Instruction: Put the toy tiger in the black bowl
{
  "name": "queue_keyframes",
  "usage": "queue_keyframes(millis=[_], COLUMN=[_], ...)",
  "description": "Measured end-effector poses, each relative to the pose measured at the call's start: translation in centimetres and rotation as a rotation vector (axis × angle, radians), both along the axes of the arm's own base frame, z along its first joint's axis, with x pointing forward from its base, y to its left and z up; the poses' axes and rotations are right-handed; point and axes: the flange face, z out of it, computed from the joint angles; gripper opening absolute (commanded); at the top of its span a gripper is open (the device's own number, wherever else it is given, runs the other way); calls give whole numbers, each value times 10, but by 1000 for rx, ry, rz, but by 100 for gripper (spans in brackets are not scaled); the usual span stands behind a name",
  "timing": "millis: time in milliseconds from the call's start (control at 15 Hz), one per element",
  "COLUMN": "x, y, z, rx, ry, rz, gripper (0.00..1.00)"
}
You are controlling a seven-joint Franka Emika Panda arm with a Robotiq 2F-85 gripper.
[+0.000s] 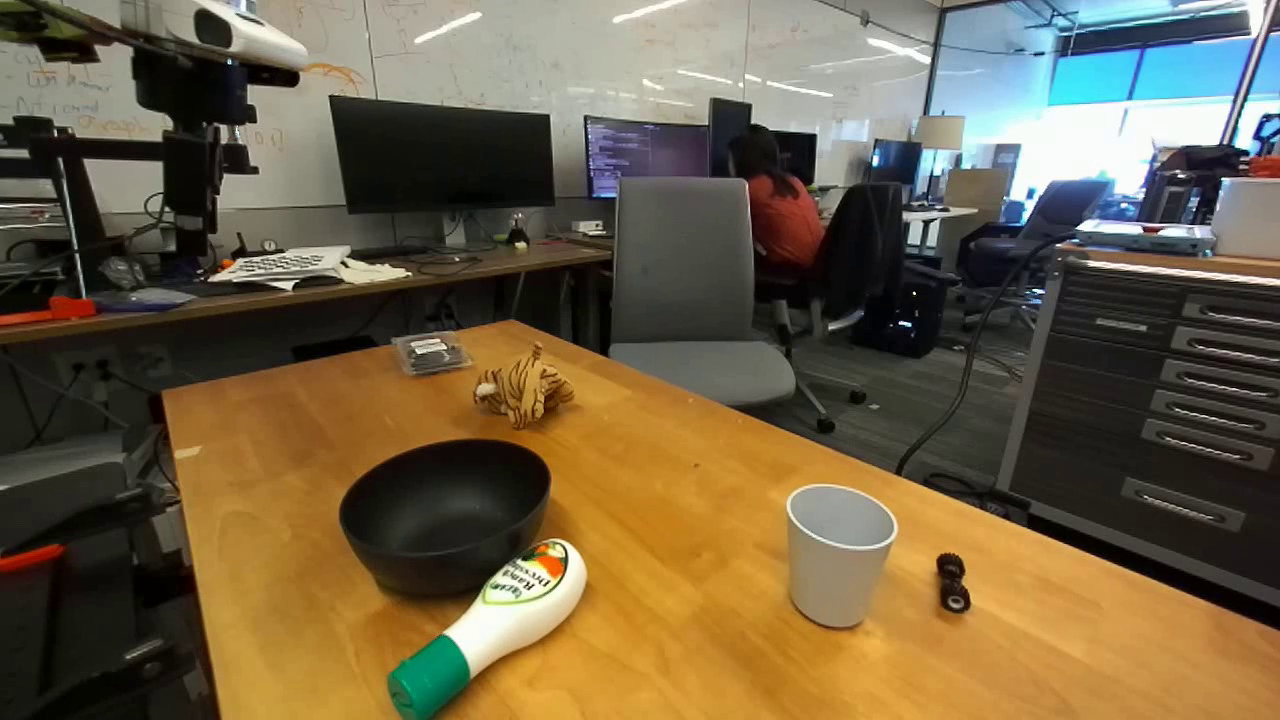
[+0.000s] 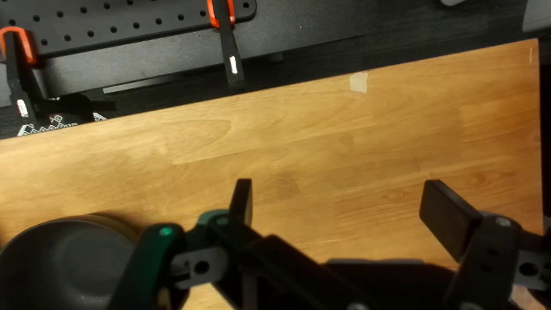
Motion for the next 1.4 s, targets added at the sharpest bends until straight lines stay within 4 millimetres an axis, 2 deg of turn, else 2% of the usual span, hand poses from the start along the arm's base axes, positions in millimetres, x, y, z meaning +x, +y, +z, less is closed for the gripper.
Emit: queue_keyframes(millis=[400, 667, 1000, 1400], x=[1, 17, 66, 135], y=[-1, -1, 2, 9], z=[-2, -10, -29, -56], rx=[-1, 6, 4, -32], ry=[1, -12, -69, -126], rz=[-2, -23, -89, -185], gripper=[100, 100, 100, 100])
